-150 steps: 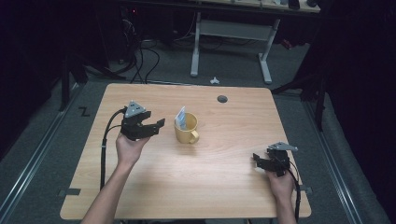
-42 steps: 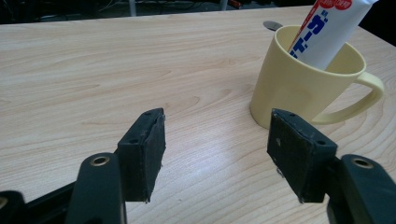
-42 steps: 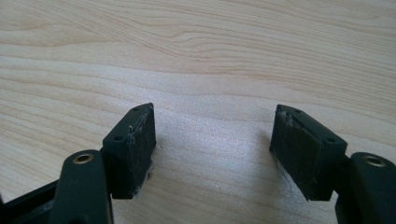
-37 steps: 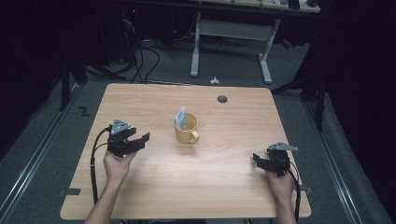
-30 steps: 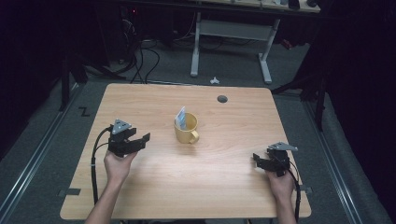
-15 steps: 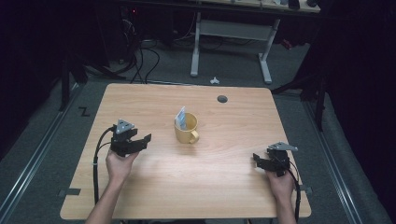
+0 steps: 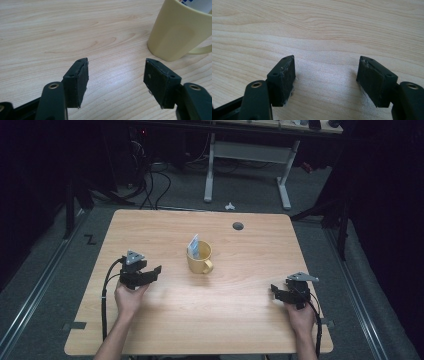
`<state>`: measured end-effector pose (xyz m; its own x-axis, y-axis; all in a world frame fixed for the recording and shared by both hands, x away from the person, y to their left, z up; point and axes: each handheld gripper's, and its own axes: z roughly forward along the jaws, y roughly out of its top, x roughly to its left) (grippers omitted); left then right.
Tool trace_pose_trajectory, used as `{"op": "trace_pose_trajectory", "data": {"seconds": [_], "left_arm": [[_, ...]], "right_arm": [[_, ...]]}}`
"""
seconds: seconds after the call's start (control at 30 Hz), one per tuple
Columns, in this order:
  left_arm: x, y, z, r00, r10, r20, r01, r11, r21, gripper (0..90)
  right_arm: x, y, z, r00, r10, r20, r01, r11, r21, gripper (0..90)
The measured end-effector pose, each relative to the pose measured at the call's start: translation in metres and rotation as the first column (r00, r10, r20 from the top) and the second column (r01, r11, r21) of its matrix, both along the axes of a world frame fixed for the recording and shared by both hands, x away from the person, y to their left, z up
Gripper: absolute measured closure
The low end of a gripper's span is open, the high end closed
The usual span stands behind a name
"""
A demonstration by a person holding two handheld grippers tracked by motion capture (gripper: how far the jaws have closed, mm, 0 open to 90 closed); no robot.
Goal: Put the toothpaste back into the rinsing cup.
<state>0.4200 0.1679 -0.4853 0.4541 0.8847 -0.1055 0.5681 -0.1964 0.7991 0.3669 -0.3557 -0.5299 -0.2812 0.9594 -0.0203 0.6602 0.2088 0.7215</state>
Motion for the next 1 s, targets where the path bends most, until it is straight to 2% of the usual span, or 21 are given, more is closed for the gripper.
{"op": "trace_pose_trajectory", "data": {"seconds": [0.47, 1.0], "left_arm": [[0.008, -0.01, -0.014, 0.9996, -0.006, -0.027, 0.007, 0.9988, 0.048, 37.0], [0.014, -0.018, -0.025, 0.9988, -0.006, -0.049, 0.01, 0.9971, 0.076, 37.1]], "right_arm": [[0.0, 0.0, 0.0, 1.0, 0.0, 0.0, 0.0, 1.0, 0.0, 31.2], [0.0, 0.0, 0.0, 1.0, 0.0, 0.0, 0.0, 1.0, 0.0, 31.2]]}}
